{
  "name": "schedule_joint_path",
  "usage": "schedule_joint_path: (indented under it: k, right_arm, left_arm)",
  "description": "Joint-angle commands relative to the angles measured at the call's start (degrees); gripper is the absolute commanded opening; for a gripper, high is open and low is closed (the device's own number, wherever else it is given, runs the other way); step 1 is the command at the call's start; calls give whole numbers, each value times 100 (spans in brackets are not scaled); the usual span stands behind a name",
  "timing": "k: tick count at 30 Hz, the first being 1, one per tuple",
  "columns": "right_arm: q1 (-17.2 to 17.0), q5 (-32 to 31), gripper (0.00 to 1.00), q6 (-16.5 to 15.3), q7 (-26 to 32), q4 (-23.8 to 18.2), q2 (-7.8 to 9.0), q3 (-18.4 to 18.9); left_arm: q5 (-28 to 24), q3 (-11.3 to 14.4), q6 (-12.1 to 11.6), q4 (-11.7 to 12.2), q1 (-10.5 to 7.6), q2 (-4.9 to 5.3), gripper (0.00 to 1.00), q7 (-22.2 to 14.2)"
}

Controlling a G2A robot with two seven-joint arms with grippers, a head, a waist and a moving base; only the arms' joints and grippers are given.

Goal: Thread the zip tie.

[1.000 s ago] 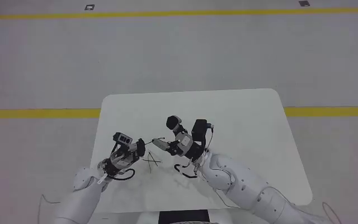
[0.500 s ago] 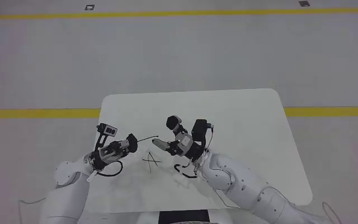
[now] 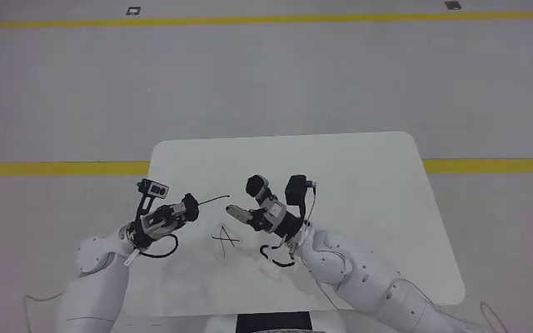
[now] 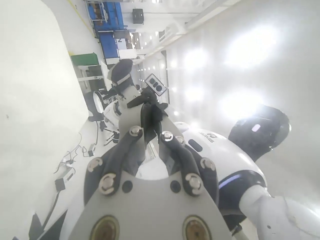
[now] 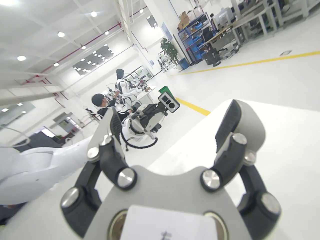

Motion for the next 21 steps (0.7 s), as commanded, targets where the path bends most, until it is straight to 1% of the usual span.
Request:
schedule_joint_path:
  k: [1,3,4,7,8,10,11,17,18,19,21]
  right_arm:
    - [62,825,100,0,654,-133,44,-3]
    - [152,1436,100,0,1161,-186,84,46]
    - [212,1722,100,0,1454,-182,107,86]
    - [291,2541,100,0,2147,-171,124,139]
    - [344,2878,100,0,2477,-112,122,185]
    - [371,2886,100,0,2518,-80,124,216]
    - [371,2886,100,0,2518,-80,124,216]
    - [371,2886,100,0,2518,-80,124,216]
    - [371,2886,100,0,2518,-80,124,216]
    - [320,3049,100,0,2555,-107,115,206]
    - [315,3399,100,0,2799,-102,102,245]
  left_arm:
    - [2,-4,1,-50,-25,41,0,9]
    - [68,-8,1,-116,-38,88,0,9]
    - [228,-39,1,-180,-57,124,0,9]
    - [451,-93,1,-220,-95,171,0,9]
    - [531,-125,1,-214,-125,183,0,9]
    - [516,-163,1,-102,-176,180,0,9]
    - [334,-169,1,-10,-211,170,0,9]
    - [334,-169,1,-10,-211,170,0,9]
    - [364,-150,25,-29,-214,169,0,85]
    - [430,-114,59,-83,-213,173,0,124]
    - [368,-106,140,-91,-200,184,0,98]
